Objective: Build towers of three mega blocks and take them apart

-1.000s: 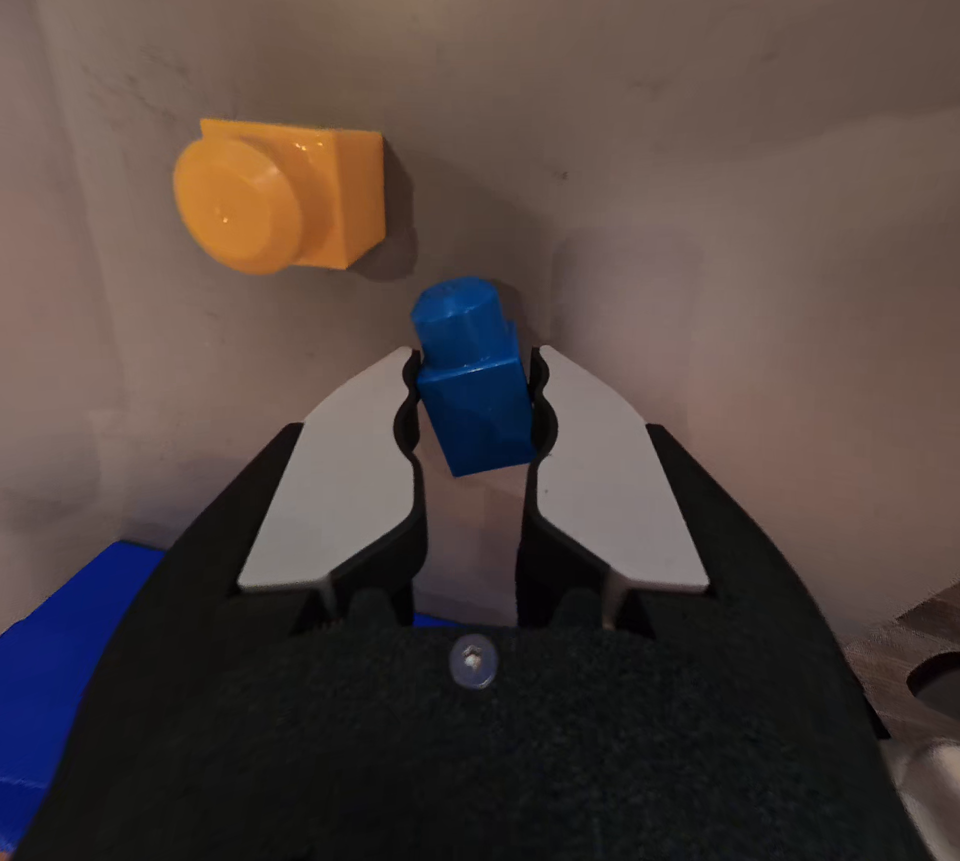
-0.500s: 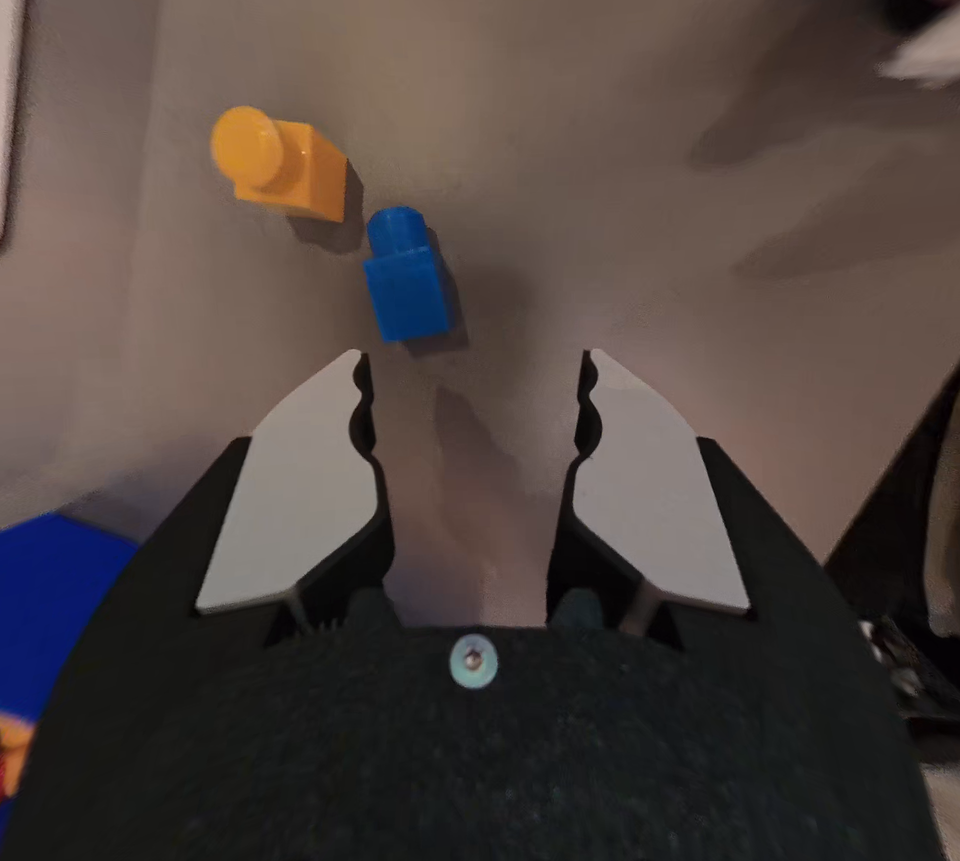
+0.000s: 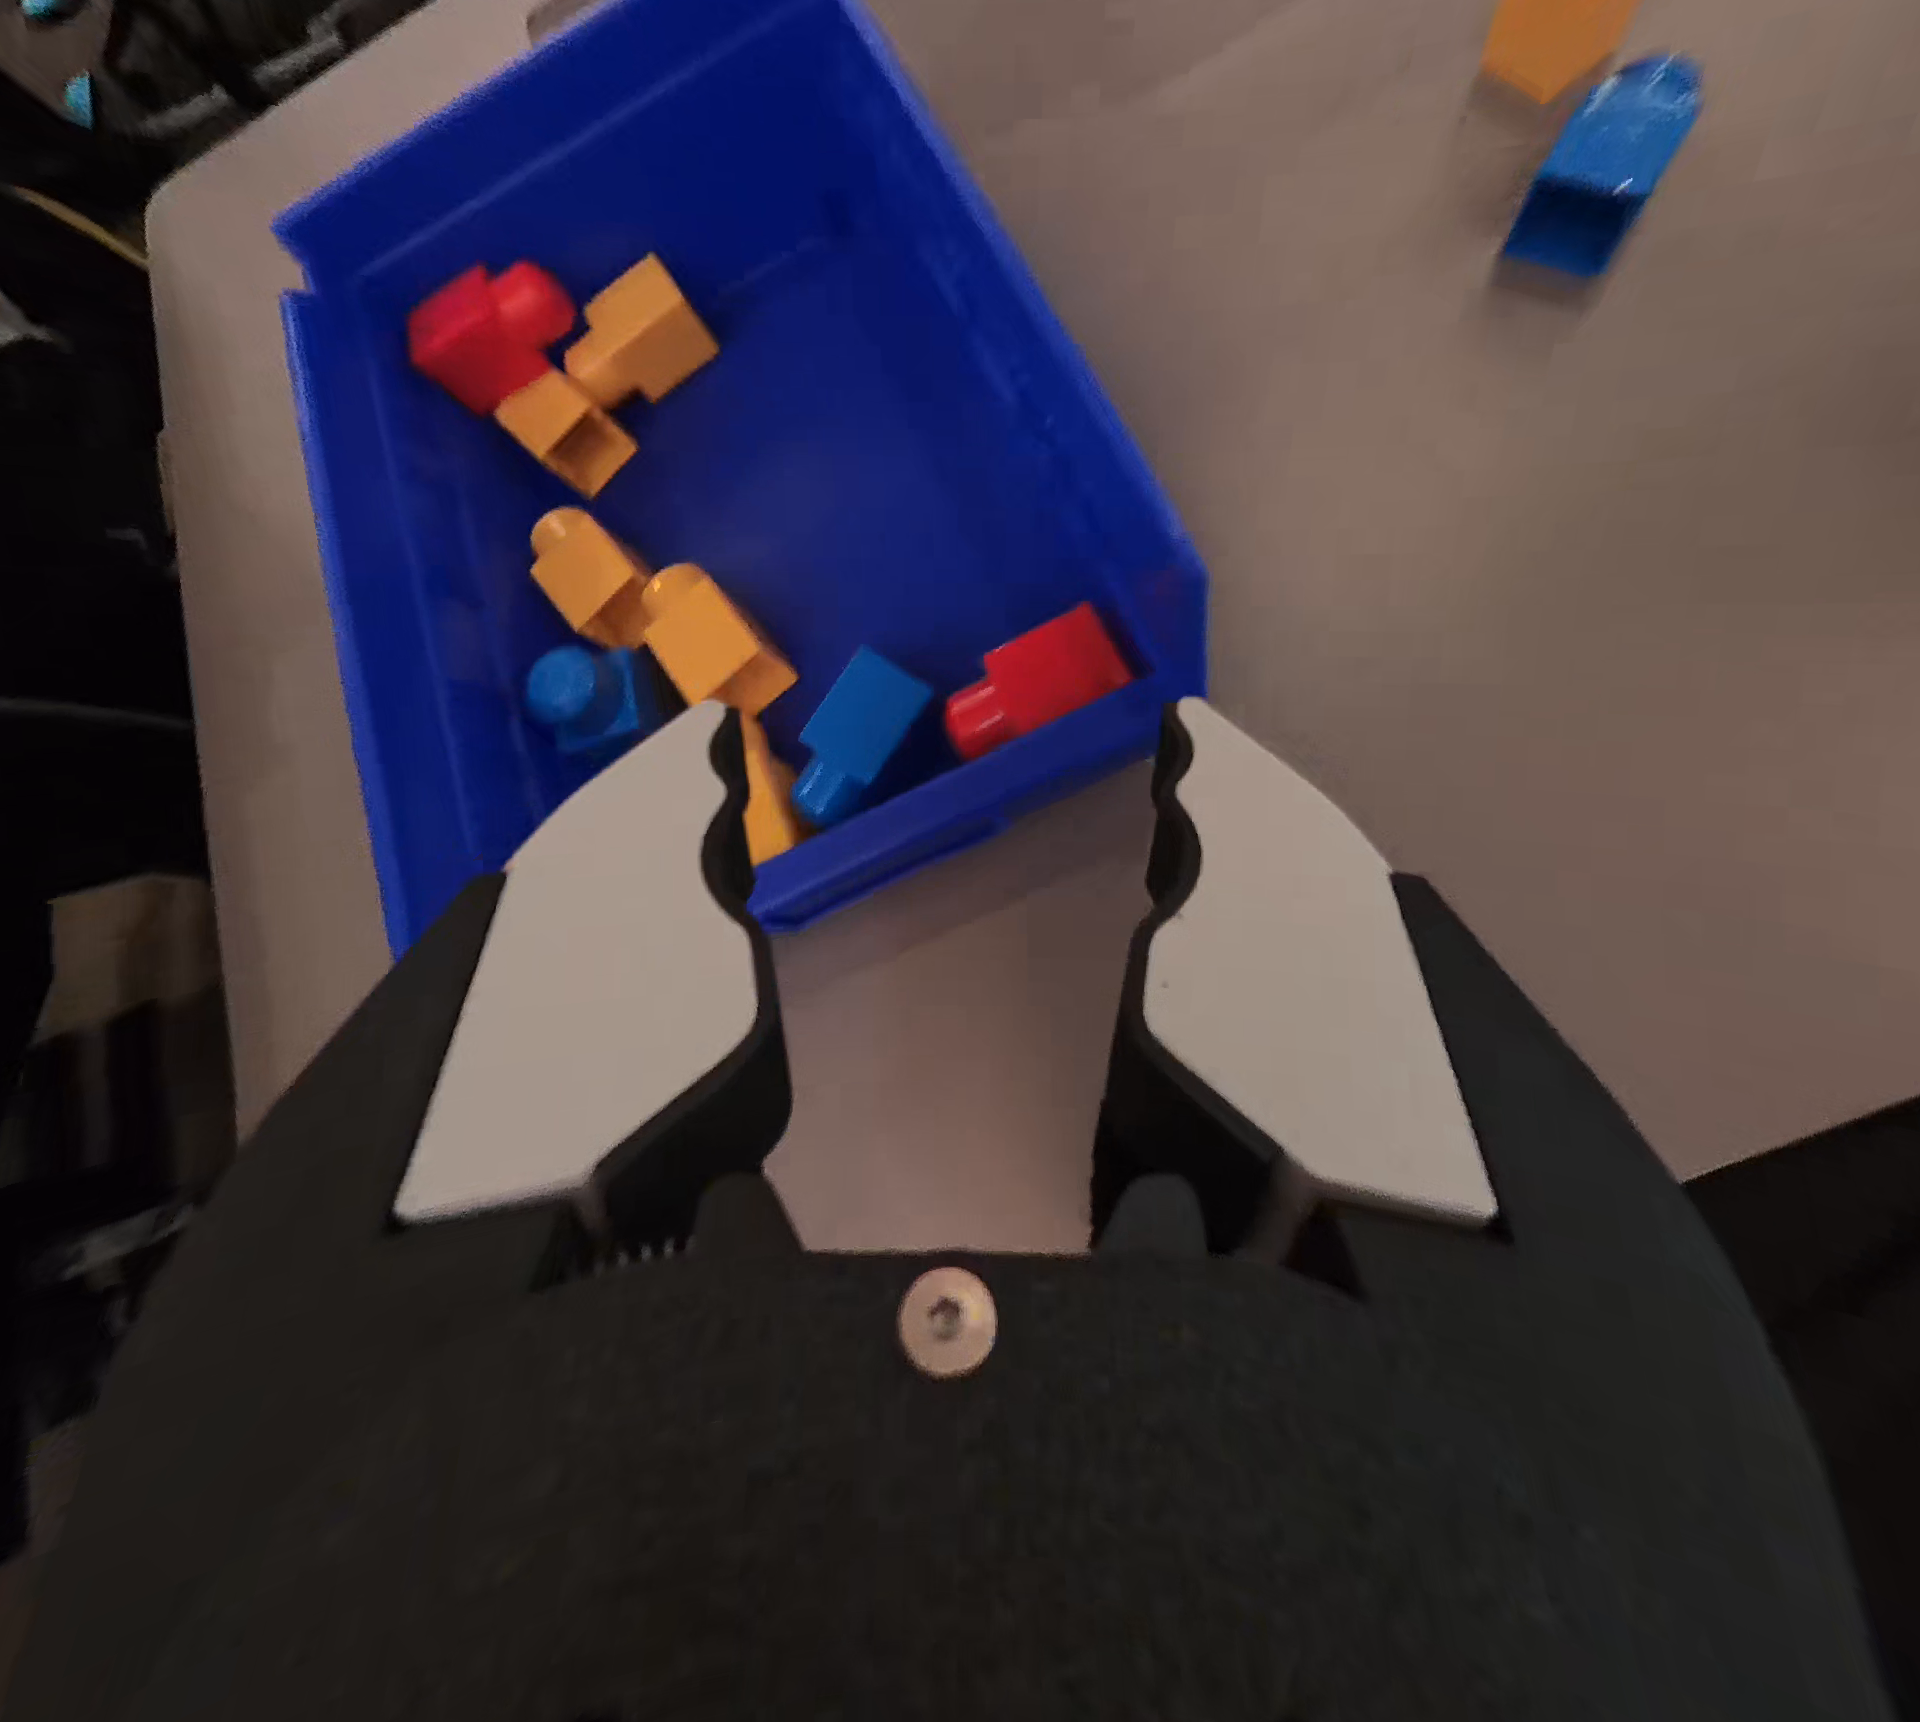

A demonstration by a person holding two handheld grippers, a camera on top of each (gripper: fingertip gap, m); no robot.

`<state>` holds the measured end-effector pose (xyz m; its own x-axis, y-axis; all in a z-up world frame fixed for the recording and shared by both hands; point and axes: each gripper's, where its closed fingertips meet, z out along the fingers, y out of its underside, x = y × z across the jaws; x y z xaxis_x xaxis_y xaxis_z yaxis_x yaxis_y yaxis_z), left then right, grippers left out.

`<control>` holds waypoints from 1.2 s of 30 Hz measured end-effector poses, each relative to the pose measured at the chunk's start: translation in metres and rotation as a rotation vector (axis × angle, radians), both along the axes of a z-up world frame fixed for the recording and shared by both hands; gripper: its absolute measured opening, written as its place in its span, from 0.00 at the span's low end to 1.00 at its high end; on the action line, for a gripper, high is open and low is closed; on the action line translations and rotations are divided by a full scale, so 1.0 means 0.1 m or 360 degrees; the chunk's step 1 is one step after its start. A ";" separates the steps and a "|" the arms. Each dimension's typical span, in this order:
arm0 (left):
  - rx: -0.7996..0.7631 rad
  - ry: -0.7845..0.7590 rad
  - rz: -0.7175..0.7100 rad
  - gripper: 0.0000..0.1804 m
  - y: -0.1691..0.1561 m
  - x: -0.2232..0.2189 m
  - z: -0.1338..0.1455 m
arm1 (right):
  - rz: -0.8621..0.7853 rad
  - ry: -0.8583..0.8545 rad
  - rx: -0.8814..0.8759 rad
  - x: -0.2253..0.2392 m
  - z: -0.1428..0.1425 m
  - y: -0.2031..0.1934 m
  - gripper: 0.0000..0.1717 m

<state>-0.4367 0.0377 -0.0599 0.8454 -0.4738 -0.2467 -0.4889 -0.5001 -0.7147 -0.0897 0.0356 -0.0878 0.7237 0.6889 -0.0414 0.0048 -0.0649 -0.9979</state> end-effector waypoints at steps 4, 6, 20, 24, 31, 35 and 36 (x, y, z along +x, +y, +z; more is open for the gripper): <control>-0.0135 0.0010 0.0046 0.41 0.16 -0.18 -0.07 | -0.0001 0.0016 -0.0006 0.01 0.01 0.00 0.28; -0.0337 0.0012 -0.0008 0.41 0.26 -0.18 -0.17 | 0.0009 0.0013 -0.0013 0.00 0.00 0.00 0.28; -0.1130 0.0732 -0.0656 0.31 0.62 -0.40 -0.94 | 0.0013 0.0016 -0.0011 0.00 0.00 -0.01 0.28; -0.1222 0.0747 -0.0751 0.30 0.55 -0.39 -1.03 | 0.0015 0.0010 -0.0013 0.00 -0.01 0.00 0.28; -0.1269 0.0836 -0.0780 0.23 0.58 -0.44 -1.24 | 0.0020 0.0004 -0.0019 -0.01 -0.01 0.00 0.28; -0.1248 0.0794 -0.0818 0.22 0.59 -0.41 -1.25 | 0.0018 0.0008 -0.0021 0.00 -0.01 0.00 0.28; -0.1238 0.0793 -0.0816 0.22 0.60 -0.41 -1.23 | 0.0019 0.0007 -0.0022 0.00 -0.01 0.00 0.28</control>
<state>-0.4776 0.0974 -0.1832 0.3858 -0.9225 0.0142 -0.9215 -0.3846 0.0534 -0.0900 0.0355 -0.0892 0.7153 0.6967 -0.0543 0.0011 -0.0789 -0.9969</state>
